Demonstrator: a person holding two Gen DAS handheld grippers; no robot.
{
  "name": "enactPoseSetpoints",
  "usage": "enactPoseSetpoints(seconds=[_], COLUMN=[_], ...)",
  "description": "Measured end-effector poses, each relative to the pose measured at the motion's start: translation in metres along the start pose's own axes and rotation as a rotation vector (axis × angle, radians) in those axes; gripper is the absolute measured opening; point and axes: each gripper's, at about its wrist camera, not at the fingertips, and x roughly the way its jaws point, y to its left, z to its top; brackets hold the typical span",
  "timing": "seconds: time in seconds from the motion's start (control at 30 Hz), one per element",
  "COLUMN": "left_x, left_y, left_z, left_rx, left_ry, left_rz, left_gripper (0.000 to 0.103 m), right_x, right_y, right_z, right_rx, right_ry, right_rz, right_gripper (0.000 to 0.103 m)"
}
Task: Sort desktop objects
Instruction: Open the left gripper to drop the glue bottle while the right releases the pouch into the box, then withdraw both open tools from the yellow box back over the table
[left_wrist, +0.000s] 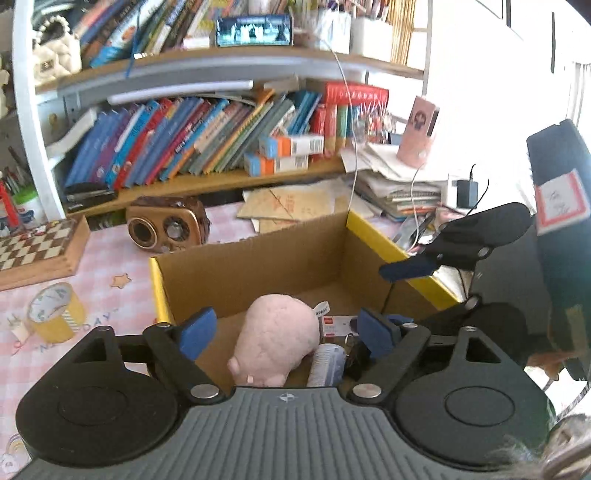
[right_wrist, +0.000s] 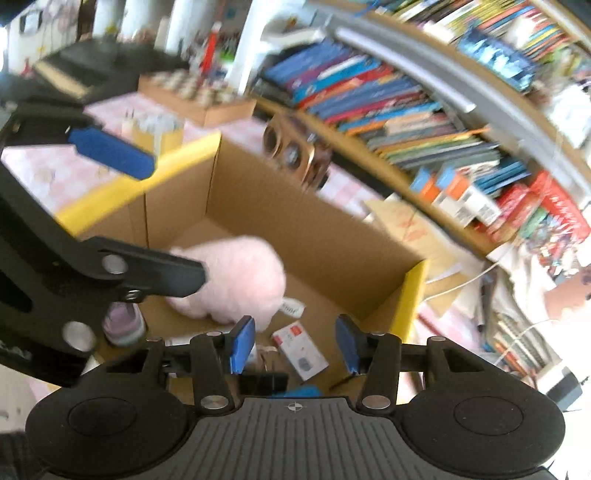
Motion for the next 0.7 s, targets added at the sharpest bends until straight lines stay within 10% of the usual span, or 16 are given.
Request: enactPoseSetpoints(seconds=[0.7], left_x=[-0.085], left_y=[0.033], left_z=[-0.064], left_rx=[-0.027], left_ry=[-0.058], left_rz=[0.054], left_gripper=[0.098], right_x=[-0.086], right_y=[0.037], right_z=[-0.054], right_rx=[0.411], right_ry=[-0.136], right_rz=[-0.210], right_gripper=[0.065])
